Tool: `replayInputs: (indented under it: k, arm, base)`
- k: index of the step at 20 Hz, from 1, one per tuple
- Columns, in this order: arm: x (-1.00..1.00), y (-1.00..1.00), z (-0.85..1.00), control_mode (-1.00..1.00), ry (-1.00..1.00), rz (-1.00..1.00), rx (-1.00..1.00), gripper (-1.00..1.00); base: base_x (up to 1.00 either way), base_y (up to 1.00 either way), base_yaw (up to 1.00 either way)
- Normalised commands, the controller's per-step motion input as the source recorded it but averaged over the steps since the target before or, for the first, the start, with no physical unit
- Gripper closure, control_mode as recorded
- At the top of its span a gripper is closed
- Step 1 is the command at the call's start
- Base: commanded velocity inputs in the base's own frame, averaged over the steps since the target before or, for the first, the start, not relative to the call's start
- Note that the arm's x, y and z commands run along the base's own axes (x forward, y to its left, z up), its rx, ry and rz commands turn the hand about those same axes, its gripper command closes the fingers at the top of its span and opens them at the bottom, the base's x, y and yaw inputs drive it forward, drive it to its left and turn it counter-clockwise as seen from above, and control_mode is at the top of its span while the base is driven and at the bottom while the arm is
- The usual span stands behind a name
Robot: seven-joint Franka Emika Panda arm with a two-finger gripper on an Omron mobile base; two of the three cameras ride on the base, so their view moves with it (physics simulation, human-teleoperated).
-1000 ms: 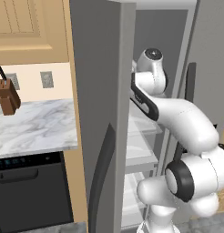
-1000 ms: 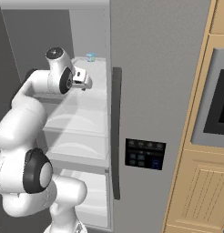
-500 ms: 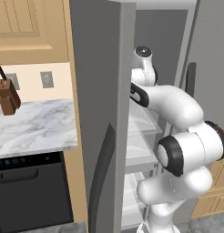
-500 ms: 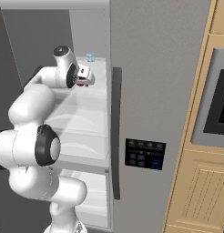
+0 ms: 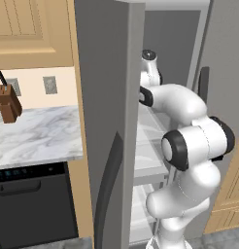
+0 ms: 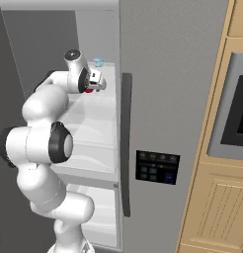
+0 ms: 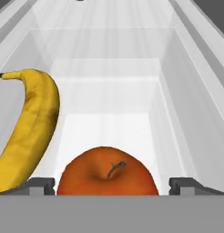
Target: Pick the apple and banana from the fridge and place them on the plate next to the blender to make a fruit smoothie.
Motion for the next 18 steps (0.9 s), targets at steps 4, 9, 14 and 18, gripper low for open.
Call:
replayInputs:
  k: [4,9,14,18]
  arm:
    - [0.54,0.0,-0.02,-1.0,0.0,0.0,0.0,-1.0]
    - [0.14,0.0,-0.43,-1.0,0.02,0.0,-0.01,1.0]
    - [-0.24,-0.06,-0.62,-1.0,0.0,0.0,-0.02,1.0]
    - [0.02,0.0,-0.05,-1.0,0.0,0.0,0.0,1.0]
  base:
    - [0.0,0.0,0.0]
    - [0.0,0.0,0.0]
    - [0.0,0.0,0.0]
    - [0.0,0.0,0.0]
